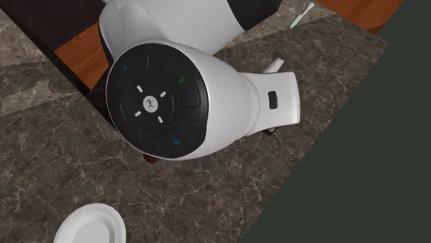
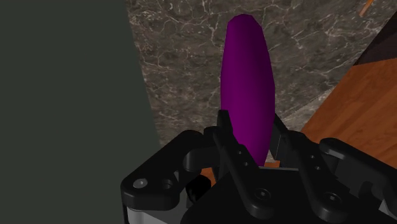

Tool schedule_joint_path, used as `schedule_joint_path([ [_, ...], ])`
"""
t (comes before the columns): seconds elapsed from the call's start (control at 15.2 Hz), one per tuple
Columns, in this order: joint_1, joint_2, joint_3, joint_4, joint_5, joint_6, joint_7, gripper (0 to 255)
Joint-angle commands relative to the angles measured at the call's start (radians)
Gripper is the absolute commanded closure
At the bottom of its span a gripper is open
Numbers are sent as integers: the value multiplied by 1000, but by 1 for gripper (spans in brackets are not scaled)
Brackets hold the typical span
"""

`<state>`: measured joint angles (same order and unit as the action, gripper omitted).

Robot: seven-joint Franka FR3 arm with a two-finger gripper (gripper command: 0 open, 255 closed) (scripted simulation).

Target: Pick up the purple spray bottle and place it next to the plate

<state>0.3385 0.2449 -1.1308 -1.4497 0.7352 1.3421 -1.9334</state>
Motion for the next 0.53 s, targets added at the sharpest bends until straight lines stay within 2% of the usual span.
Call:
schedule_joint_path([
  [0.0,-22,14,4,40,14,-33,8,255],
  [0.33,-76,45,15,136,51,-107,32,255],
  [0.46,-76,26,-1,83,23,-89,-16,255],
])
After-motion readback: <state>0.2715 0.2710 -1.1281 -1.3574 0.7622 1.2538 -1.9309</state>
